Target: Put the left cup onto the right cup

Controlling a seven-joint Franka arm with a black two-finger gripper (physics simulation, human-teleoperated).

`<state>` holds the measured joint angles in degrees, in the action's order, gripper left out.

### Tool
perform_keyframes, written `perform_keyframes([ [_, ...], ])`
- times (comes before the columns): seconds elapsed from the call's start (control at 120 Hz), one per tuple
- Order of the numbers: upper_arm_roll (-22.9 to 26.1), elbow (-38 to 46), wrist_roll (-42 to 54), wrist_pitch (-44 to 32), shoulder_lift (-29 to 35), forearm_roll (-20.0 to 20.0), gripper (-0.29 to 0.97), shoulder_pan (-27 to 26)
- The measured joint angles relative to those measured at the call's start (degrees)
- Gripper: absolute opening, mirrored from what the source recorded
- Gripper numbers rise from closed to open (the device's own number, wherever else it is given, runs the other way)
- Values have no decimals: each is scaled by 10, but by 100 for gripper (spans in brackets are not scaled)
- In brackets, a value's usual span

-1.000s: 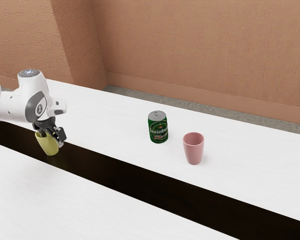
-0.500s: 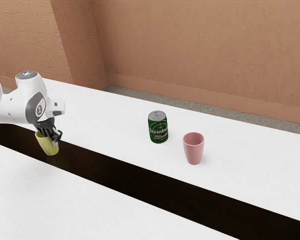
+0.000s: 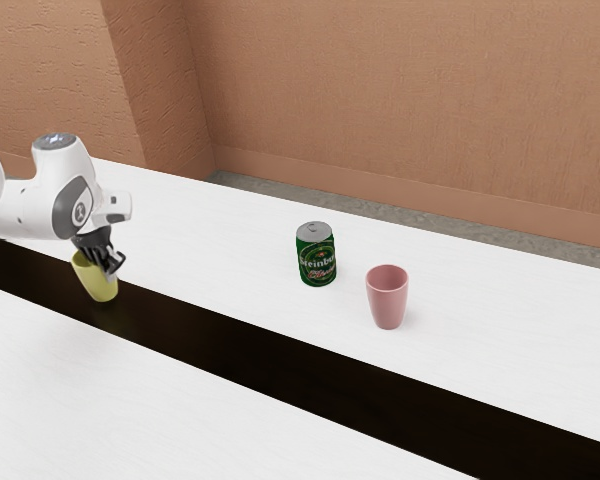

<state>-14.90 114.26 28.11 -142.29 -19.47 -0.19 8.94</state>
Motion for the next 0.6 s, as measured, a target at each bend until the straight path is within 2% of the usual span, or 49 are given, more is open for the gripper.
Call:
perform_keyframes([
  [0.3, 70, -112, -7, 111, 19, 10, -10, -1],
  [0.458, 134, -182, -24, 181, 19, 26, -10, -1],
  [0.6, 220, -246, -52, 242, 17, 53, -10, -1],
])
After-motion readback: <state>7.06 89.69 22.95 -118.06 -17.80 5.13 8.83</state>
